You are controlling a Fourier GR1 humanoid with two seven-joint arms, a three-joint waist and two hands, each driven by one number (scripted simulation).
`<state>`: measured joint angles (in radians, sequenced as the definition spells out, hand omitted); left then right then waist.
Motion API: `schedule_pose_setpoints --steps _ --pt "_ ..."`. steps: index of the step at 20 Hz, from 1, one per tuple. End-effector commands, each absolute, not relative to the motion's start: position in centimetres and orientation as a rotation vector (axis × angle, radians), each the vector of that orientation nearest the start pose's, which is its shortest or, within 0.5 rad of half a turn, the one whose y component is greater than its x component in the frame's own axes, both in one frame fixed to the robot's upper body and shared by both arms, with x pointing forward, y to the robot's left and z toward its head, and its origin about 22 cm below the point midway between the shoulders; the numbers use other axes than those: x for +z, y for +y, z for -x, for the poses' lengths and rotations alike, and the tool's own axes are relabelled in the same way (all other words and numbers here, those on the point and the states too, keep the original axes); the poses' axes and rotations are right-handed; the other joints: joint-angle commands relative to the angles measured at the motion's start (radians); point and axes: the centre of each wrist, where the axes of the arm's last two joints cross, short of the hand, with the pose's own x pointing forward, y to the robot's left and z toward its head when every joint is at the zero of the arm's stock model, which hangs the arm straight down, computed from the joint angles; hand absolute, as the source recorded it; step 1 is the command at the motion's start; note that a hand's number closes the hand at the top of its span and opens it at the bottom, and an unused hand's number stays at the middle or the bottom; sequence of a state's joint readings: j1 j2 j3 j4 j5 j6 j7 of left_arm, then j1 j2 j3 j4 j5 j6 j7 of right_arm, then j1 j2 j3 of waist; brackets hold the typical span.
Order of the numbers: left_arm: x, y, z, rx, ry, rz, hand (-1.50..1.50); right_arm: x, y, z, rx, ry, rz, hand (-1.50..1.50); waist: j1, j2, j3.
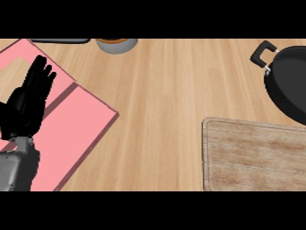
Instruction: Pick the squash from the cutting board and place it in the pot
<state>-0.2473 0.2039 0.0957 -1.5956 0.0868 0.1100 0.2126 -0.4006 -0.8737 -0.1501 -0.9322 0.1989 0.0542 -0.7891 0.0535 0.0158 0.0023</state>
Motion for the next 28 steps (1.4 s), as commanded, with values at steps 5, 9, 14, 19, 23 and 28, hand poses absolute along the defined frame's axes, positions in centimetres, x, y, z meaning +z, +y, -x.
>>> schedule_pose_setpoints --steps 5,9,14,19,23,28 --pt "8.1 26.4 -29.6 0.021 -1.642 -0.174 0.0 8.5 -47.3 -34.3 0.986 -1.875 0.838 1.5 0.001 0.003 0.001" --pt "9.9 27.1 -29.7 0.027 -1.635 -0.129 0.0 7.6 -47.7 -34.5 0.926 -1.717 0.712 -1.5 0.012 0.005 0.002" --pt "8.2 27.4 -28.6 0.017 -1.64 -0.136 0.0 8.2 -47.0 -35.9 0.938 -1.693 0.44 -1.5 0.021 0.006 0.002" --pt "8.5 26.7 -29.2 0.04 -1.645 -0.144 0.0 7.0 -46.3 -36.1 0.726 -1.829 0.189 -1.5 0.013 0.01 0.004" --pt "10.2 27.4 -29.6 0.03 -1.654 -0.144 0.0 8.8 -47.2 -36.4 0.546 -1.877 0.094 -1.5 0.008 0.007 0.004" --pt "9.7 26.7 -29.4 0.031 -1.648 -0.144 0.0 10.3 -49.7 -35.0 0.426 -1.85 0.048 -1.5 0.007 0.011 0.005"
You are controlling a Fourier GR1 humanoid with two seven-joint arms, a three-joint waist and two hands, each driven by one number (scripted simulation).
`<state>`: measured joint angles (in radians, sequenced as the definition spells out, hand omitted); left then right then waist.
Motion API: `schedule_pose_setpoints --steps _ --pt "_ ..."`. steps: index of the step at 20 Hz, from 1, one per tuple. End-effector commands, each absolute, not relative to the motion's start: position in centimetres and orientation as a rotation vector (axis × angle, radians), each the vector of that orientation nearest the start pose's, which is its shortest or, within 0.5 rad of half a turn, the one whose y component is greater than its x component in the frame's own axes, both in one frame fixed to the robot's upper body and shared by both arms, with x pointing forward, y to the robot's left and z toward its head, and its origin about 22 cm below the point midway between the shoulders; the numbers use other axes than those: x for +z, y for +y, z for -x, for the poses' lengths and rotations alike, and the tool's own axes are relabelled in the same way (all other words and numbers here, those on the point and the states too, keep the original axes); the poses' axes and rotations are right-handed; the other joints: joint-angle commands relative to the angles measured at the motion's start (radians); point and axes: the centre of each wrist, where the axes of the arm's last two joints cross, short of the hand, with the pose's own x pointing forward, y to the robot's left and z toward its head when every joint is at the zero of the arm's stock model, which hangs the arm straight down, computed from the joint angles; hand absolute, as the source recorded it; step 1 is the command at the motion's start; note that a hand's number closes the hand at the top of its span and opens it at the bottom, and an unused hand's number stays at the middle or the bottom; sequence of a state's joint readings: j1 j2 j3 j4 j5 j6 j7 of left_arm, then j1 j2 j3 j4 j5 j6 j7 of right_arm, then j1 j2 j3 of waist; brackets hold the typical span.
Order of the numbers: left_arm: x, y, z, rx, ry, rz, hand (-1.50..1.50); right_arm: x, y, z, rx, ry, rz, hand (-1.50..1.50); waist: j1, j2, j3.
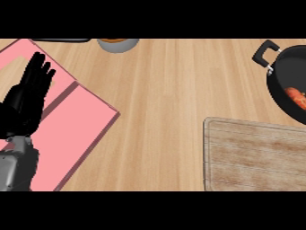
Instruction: Pick the squash from the cutting board and place it in the pot
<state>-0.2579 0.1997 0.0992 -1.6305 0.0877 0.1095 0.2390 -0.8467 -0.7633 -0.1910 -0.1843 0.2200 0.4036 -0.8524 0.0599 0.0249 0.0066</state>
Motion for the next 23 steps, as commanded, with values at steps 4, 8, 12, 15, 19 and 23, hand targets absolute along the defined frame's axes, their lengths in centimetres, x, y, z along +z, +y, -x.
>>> schedule_pose_setpoints --steps 4,8,12,15,19,23 --pt "9.2 26.5 -29.7 0.026 -1.645 -0.146 0.0 11.5 -52.1 -33.3 0.384 -1.85 0.052 -1.5 -0.007 0.01 0.003" --pt "9.5 27.1 -29.4 0.036 -1.653 -0.155 0.0 12.6 -53.9 -31.8 0.361 -1.843 0.076 -1.5 0.001 0.011 0.006" --pt "8.8 26.2 -29.5 0.034 -1.654 -0.142 0.0 13.6 -54.7 -31.3 0.363 -1.825 0.043 -1.5 -0.007 0.014 0.008" --pt "9.0 26.7 -29.5 0.032 -1.644 -0.132 0.0 15.0 -55.1 -31.3 0.363 -1.832 0.06 -1.5 0.007 0.016 0.009" --pt "9.0 26.3 -29.3 0.023 -1.667 -0.143 0.0 15.0 -55.1 -31.1 0.382 -1.82 0.085 -1.5 0.014 0.017 0.01" --pt "8.8 26.1 -29.4 0.046 -1.653 -0.141 0.0 14.5 -55.7 -30.3 0.371 -1.811 0.065 -1.5 -0.001 0.014 0.01"
